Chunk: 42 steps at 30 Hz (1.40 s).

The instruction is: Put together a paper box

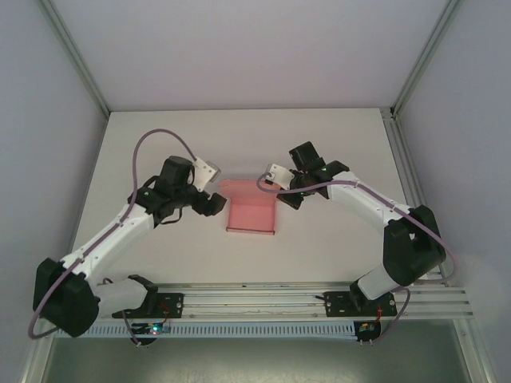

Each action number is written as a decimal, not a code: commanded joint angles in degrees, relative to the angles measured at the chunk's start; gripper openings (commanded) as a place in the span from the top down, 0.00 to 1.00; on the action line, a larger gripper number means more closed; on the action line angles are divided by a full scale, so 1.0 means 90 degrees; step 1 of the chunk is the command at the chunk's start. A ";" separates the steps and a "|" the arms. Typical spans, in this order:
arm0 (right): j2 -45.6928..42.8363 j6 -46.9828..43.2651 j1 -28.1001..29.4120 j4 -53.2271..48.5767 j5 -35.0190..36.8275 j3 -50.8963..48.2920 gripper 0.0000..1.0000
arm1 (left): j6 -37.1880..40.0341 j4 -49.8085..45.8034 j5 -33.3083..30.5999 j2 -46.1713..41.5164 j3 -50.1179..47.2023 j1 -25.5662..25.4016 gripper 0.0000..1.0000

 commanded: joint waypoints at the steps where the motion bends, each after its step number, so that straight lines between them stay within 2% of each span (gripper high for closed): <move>1: 0.0119 -0.0231 -0.0075 -0.0157 -0.0378 0.0292 1.00 | 0.0780 -0.0199 0.0603 0.0407 0.0519 0.0061 0.17; 3: 0.0139 -0.0242 -0.0075 -0.0174 -0.0393 0.0329 1.00 | 0.0875 -0.0284 0.0676 0.0725 0.0687 0.0065 0.18; 10: 0.0164 -0.0165 -0.0087 -0.0142 -0.0385 0.0439 1.00 | 0.0903 -0.0788 0.0883 0.1399 0.1279 0.0062 0.46; 12: 0.0179 -0.0131 -0.0086 -0.0154 -0.0368 0.0456 1.00 | 0.0784 -0.0656 0.0826 0.1409 0.1261 0.0053 0.63; 16: 0.0163 0.0139 -0.0084 -0.0014 -0.0130 0.0459 1.00 | 0.0522 -0.0695 0.0615 0.1414 0.1266 0.0035 0.80; 19: 0.0107 0.0460 -0.0084 0.0202 0.0002 0.0442 1.00 | 0.0184 -0.0423 0.0226 0.1364 0.1135 0.0022 0.99; 22: 0.0037 0.0811 -0.0049 0.0519 0.0136 0.0389 1.00 | -0.0417 0.0028 -0.0039 0.1378 0.1060 0.0007 1.00; 26: -0.0010 0.2114 0.0301 0.1176 0.0795 0.0370 1.00 | -0.1531 0.0553 -0.0279 0.1523 0.1215 -0.0138 1.00; 31: 0.0018 0.4437 0.0821 0.2319 0.2412 0.0221 1.00 | -0.2913 0.1146 -0.0634 0.1706 0.1294 -0.0395 1.00; 37: 0.0156 0.7241 0.1174 0.4387 0.3492 -0.0558 0.99 | -0.4465 0.2339 -0.1222 0.1760 0.1038 -0.0578 1.00; 40: 0.0260 0.7798 0.1404 0.5058 0.3653 -0.0819 1.00 | -0.4980 0.3000 -0.1285 0.1789 0.0771 -0.0693 1.00; 42: 0.0300 0.7804 0.1674 0.5266 0.4159 -0.0922 1.00 | -0.5091 0.3164 -0.1543 0.1837 0.0713 -0.0804 1.00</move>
